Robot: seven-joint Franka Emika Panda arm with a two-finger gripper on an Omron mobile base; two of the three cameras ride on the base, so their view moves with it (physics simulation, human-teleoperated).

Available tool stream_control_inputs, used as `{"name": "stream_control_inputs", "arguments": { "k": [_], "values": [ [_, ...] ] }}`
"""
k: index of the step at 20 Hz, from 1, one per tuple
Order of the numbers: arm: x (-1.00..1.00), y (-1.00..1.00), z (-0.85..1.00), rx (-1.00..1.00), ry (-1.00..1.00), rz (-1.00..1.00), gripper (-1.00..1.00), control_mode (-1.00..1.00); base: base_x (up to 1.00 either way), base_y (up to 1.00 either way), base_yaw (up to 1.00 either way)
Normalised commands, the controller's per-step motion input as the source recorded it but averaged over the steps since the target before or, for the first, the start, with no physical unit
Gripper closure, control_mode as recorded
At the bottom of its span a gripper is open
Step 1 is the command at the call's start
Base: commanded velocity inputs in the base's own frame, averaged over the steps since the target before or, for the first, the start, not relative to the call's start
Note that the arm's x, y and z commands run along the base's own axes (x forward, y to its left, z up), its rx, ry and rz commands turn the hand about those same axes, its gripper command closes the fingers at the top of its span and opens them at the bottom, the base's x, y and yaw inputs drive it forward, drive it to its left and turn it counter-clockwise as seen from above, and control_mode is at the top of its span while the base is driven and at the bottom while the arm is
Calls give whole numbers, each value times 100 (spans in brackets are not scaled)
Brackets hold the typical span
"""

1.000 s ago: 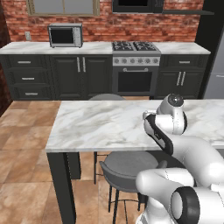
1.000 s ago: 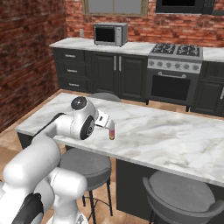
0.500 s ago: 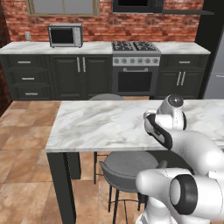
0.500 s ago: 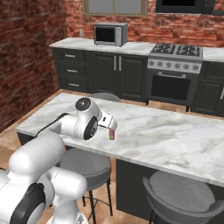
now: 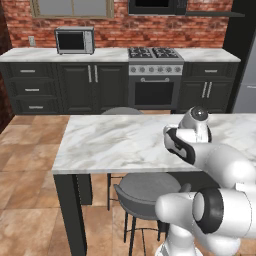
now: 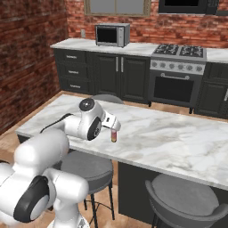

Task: Place the large bottle from the dining counter next to the other large bottle outside the sink, and place the small bottle from the dining counter next to the other small bottle inside the sink.

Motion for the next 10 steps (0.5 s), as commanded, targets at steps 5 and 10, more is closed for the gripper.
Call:
{"name": "stream_control_inputs", "arguments": {
  "k": [5,10],
  "values": [
    [14,-4,-16,0,0,0,-100,-100,0,0,0],
    [11,-11,-19,0,0,0,-100,-100,0,0,0]
  ]
}}
